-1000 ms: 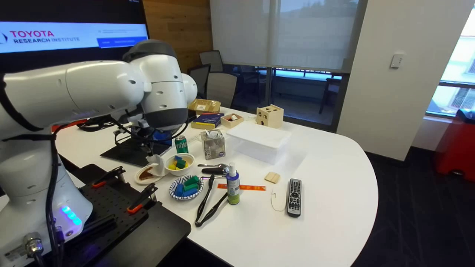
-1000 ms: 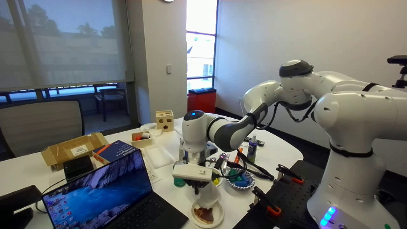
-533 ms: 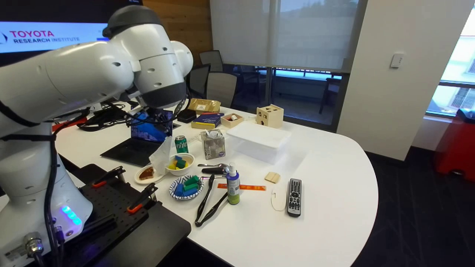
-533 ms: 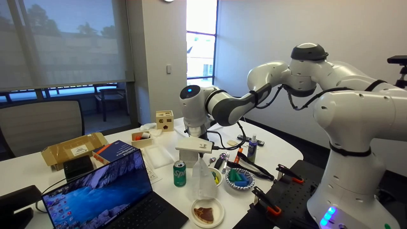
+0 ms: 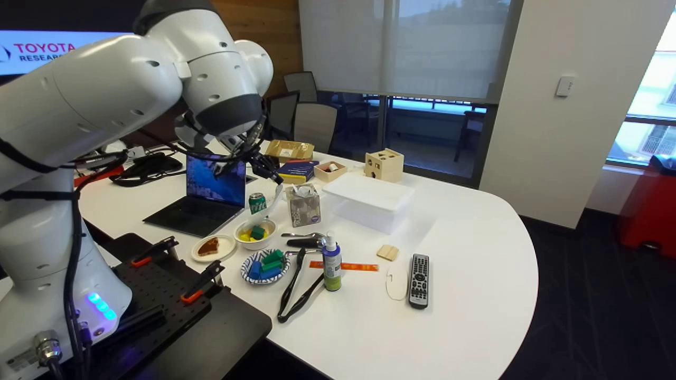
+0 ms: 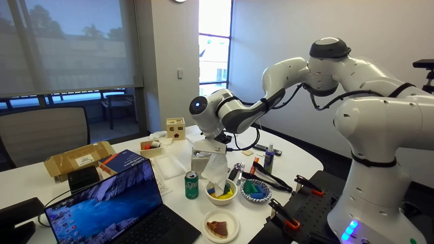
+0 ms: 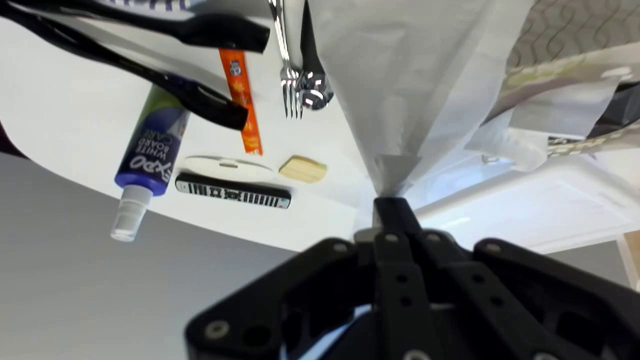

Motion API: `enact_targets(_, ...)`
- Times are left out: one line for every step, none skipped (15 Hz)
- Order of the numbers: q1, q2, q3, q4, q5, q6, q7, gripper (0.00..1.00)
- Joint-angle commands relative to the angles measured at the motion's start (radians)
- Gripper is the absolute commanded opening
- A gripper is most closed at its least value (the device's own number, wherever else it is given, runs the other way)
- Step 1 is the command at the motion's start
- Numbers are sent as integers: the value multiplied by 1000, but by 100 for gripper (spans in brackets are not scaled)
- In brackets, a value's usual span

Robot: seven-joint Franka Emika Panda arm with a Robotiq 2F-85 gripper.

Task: Remove the blocks from the white plate and put them in the white bowl then use the napkin to wipe the pizza slice on the plate.

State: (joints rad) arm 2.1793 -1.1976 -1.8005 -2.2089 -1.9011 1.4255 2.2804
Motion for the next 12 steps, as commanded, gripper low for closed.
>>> enact_targets(-1,-15,-21,23,-64,9,11,0)
enact_targets(0,-13,-23,18,-49,-14,-1,1)
enact_targets(-3,-21,-23,21,-57,-12,-1,1)
enact_targets(-4,-23,-23,21,-60,-11,-1,1)
enact_targets(-4,-23,-23,21,-60,-11,-1,1)
enact_targets(-3,-23,-22,21,-60,-11,-1,0)
enact_targets(0,-36,-49,56,-76,-1,-6,0)
enact_targets(3,-40,-76,89,-89,-5,-8,0)
enact_targets(3,-49,-98,121,-100,0,-19,0)
enact_targets(6,-57,-122,157,-117,5,-30,0)
enact_targets(12,-67,-140,192,-135,2,-36,0)
enact_targets(14,-79,-153,223,-152,1,-46,0)
